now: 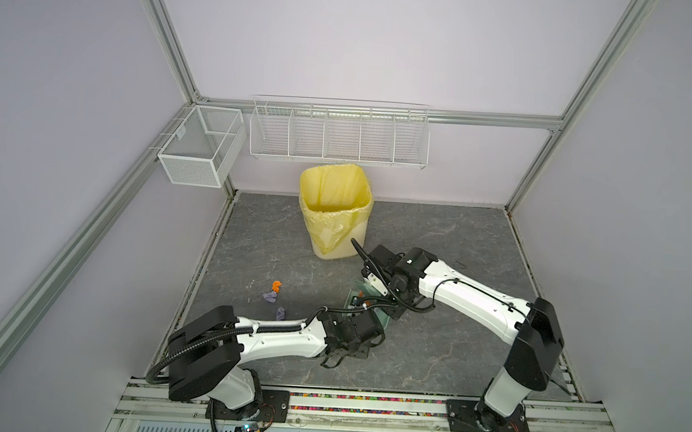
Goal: Sweep away the paper scraps from the table
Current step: 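Sweep the orange and purple scraps into the dustpan with the right gripper's brush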
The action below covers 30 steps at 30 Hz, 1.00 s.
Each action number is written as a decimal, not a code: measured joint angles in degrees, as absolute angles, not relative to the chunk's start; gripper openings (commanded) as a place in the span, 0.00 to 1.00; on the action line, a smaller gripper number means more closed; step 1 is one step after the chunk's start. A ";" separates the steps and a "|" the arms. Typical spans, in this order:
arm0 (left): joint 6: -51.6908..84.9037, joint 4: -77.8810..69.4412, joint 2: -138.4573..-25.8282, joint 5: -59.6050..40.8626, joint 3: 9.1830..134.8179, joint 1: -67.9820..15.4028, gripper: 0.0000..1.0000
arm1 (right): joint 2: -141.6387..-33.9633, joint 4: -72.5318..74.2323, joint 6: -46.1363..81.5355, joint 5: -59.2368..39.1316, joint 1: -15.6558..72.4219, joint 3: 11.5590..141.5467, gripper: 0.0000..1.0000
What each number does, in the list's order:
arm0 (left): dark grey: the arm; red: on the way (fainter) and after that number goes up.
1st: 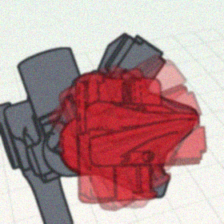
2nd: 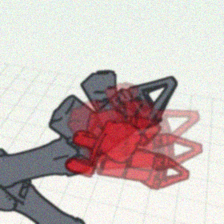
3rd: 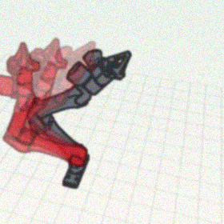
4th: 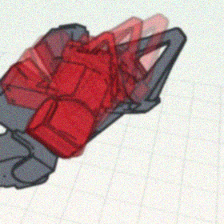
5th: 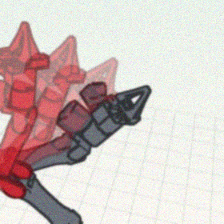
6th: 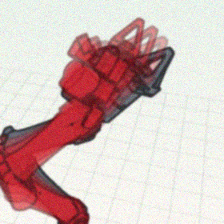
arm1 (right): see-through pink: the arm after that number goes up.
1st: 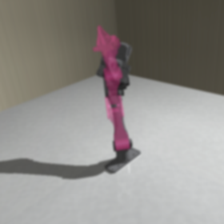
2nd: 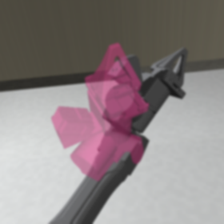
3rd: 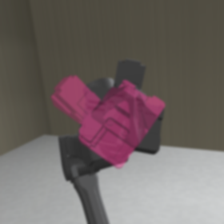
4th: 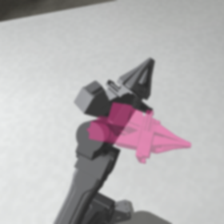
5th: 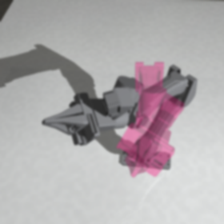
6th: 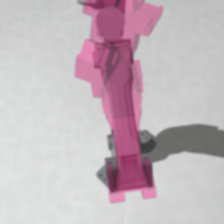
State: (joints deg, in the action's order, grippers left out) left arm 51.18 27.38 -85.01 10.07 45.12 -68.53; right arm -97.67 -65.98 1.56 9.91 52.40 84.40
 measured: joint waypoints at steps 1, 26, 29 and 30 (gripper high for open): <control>51.05 27.29 -84.99 10.11 45.12 -68.51 0.00 | -96.33 -66.06 1.98 9.32 52.40 83.48 0.07; 51.90 27.20 -81.21 8.95 42.26 -67.51 0.00 | -88.18 -55.37 11.11 8.49 47.92 80.93 0.07; 52.05 27.00 -81.38 8.91 42.26 -67.51 0.00 | -91.81 -52.84 11.14 7.42 47.92 81.67 0.07; 52.10 26.89 -81.47 8.91 42.26 -67.51 0.00 | -92.95 -52.14 11.14 7.22 47.81 81.80 0.07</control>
State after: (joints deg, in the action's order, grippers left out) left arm 52.10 26.89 -81.47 8.91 42.26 -67.51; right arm -92.95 -52.14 11.14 7.22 47.81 81.80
